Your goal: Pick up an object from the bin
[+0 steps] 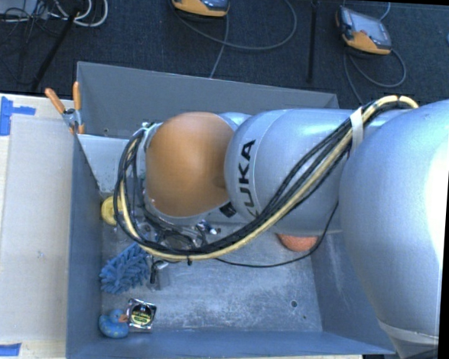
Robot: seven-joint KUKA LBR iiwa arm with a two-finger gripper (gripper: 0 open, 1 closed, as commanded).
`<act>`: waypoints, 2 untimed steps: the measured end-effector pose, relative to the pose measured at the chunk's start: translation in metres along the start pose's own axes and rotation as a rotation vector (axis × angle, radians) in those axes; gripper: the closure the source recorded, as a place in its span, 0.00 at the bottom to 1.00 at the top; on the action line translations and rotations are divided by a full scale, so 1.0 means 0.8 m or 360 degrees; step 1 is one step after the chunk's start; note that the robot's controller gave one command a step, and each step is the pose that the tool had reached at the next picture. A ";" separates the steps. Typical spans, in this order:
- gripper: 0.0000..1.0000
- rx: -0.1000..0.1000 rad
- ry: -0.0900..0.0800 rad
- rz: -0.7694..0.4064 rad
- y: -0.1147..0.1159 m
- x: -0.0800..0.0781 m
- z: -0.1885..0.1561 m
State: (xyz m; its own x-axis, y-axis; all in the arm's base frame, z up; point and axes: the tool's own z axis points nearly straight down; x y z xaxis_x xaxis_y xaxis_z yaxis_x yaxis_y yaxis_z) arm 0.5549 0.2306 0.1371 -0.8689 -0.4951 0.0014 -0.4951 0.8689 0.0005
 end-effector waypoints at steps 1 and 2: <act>0.00 0.0001 -0.0009 0.0076 -0.010 -0.023 0.075; 1.00 0.0001 -0.0021 -0.0016 -0.010 -0.031 0.098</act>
Offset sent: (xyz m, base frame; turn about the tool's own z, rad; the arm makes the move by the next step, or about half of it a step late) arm 0.0134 0.0045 -0.0671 -0.1102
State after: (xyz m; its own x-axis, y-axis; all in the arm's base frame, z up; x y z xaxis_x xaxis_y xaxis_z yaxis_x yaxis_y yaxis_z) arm 0.5806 0.2358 0.0585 -0.8638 -0.5036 -0.0116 -0.5036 0.8639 -0.0005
